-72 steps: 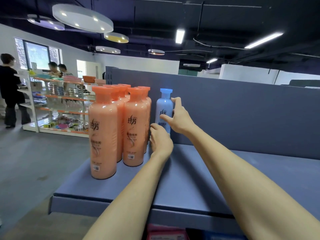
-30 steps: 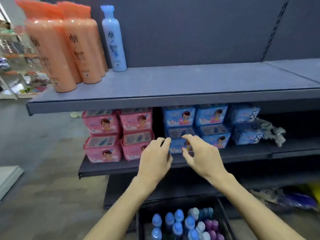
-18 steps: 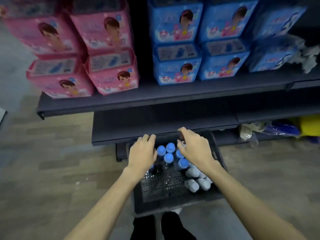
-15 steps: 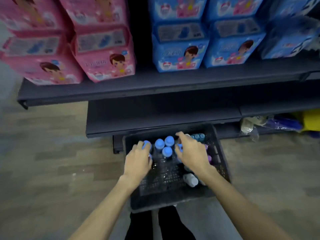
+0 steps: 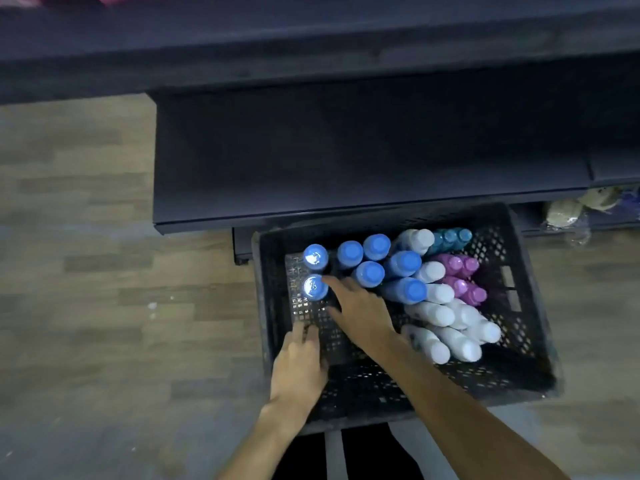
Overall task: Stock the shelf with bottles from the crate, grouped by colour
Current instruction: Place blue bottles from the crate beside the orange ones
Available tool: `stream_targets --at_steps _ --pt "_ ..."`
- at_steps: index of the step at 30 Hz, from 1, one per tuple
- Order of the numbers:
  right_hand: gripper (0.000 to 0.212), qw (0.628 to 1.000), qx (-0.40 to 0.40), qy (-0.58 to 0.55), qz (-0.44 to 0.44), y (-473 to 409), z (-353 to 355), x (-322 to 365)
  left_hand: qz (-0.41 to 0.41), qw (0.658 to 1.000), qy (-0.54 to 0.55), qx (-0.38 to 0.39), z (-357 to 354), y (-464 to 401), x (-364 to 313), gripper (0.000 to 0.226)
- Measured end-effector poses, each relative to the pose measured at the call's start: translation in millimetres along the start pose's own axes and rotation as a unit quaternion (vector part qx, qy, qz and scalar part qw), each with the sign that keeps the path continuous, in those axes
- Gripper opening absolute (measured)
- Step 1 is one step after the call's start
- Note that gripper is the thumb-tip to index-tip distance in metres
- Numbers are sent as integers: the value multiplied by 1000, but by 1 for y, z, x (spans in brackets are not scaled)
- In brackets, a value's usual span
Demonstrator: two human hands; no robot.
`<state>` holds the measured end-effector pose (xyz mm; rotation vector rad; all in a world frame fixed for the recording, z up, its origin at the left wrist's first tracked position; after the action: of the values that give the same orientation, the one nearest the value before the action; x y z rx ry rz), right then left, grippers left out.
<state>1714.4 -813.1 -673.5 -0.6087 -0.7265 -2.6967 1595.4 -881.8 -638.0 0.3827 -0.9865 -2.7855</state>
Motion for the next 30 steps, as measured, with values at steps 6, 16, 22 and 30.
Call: stream_targets --at_steps 6,16,22,30 --pt "60 1000 -10 10 17 -40 -49 15 14 1000 -3 12 -25 -18 17 39" --pt "51 996 -24 67 45 -20 14 12 47 992 111 -22 -4 -26 20 42" --pt "44 993 -68 -44 87 34 157 39 -39 969 234 -61 58 -13 -10 72" --pt "34 979 -148 -60 128 92 303 89 -119 929 317 -151 161 42 -67 58"
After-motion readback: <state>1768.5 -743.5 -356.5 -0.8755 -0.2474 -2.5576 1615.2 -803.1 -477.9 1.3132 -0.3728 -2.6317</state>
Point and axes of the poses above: each hand's wrist, its own y-axis away from the middle knuckle, its own z-axis out of the back of the hand, x = y × z, the point moved 4 cm from there along -y, towards the middle knuckle, and after that the axes turned 8 degrees about z, right-handed, at the moved point
